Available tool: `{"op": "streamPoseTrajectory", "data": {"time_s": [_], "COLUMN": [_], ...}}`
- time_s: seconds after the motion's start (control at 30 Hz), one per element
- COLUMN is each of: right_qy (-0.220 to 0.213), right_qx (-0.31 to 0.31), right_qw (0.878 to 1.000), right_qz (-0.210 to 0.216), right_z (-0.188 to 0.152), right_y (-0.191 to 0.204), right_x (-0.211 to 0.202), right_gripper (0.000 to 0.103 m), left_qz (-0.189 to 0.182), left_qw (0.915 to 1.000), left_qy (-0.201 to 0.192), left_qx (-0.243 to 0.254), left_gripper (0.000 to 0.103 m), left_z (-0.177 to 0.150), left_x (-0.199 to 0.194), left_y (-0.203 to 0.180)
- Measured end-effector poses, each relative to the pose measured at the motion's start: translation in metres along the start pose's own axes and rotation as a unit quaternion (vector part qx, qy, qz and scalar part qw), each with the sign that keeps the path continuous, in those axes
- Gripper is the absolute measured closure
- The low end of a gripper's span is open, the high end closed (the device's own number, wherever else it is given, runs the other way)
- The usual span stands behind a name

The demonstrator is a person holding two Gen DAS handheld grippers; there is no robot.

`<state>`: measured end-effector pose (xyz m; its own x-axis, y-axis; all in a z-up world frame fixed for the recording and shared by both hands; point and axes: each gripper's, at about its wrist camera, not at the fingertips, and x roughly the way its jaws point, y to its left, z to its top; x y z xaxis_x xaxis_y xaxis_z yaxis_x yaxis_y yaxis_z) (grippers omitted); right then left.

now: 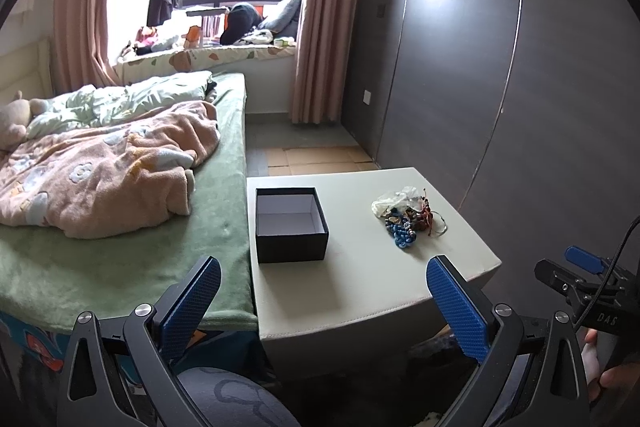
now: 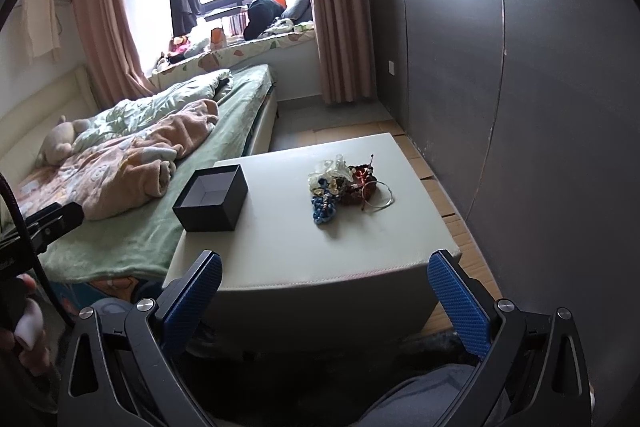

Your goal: Organize jewelry

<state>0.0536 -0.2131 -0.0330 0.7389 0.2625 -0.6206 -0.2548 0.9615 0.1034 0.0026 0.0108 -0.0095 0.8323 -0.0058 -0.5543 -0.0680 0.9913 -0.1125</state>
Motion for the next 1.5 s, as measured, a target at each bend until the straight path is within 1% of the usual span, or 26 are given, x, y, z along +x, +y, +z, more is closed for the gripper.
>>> {"op": "streamPoseTrajectory", "data": {"time_s": [0.3, 0.5, 1.43, 1.5], "right_qy": [-0.007, -0.011, -0.016, -0.017], "right_qx": [0.006, 0.012, 0.007, 0.005], "right_qw": [1.000, 1.000, 1.000, 1.000], "right_qz": [0.001, -0.002, 0.004, 0.002], "right_z": [0.001, 0.000, 0.000, 0.000], "right_y": [-0.003, -0.005, 0.001, 0.002], "right_x": [-0.005, -0.007, -0.009, -0.009], "right_gripper": [0.000, 0.000, 0.000, 0.000], "left_qz": [-0.002, 0.000, -0.001, -0.006], "left_qw": [1.0000, 0.9999, 0.9996, 0.9996], "left_qy": [0.001, 0.003, -0.014, -0.015], "left_qx": [0.004, 0.012, 0.024, 0.022], "left_gripper": [0.000, 0.000, 0.000, 0.000], "left_z": [-0.005, -0.008, -0.007, -0.006], "left_x": [-0.003, -0.002, -0.011, -0.010], "left_y": [0.002, -0.003, -0.009, -0.010]}}
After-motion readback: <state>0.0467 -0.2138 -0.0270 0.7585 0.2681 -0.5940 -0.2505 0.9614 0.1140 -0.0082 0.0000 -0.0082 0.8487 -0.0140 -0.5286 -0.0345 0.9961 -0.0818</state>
